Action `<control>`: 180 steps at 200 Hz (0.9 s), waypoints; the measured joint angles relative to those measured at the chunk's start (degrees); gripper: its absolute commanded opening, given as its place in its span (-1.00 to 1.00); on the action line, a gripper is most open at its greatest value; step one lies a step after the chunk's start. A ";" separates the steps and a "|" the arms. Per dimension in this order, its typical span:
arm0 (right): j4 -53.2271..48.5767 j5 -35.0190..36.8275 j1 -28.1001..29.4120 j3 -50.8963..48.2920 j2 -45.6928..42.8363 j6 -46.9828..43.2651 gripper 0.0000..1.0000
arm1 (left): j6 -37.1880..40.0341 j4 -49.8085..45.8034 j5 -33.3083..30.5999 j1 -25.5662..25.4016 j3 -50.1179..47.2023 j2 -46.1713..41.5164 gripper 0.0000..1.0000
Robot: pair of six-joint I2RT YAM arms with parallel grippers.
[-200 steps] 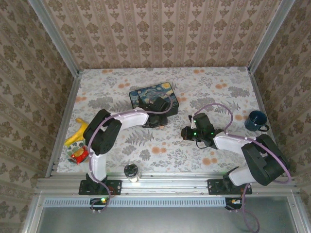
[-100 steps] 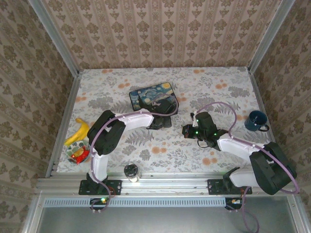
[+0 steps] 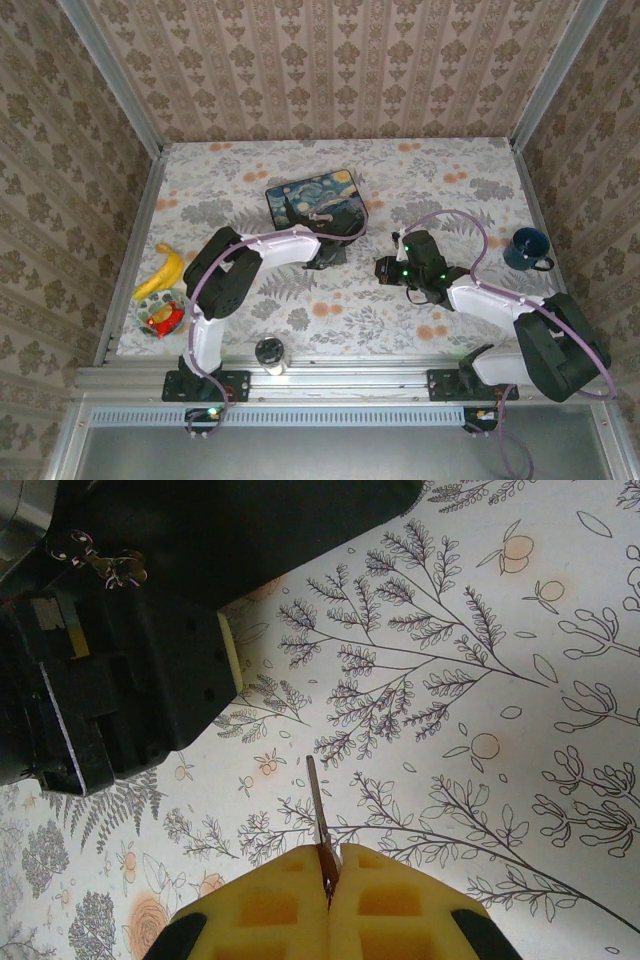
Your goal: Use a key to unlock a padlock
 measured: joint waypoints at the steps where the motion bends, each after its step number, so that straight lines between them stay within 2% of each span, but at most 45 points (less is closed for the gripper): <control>1: 0.00 0.00 -0.02 0.00 0.00 0.00 -1.00 | 0.00 0.00 0.00 0.02 -0.09 -0.11 0.04; 89: 0.00 -0.02 -0.02 0.00 0.00 -0.22 -1.00 | 1.68 -1.95 0.07 0.07 -0.37 -0.66 -0.03; 180: 0.00 -0.02 -0.02 0.00 0.00 -0.24 -1.00 | 8.90 -2.34 0.26 0.50 2.54 0.33 -0.07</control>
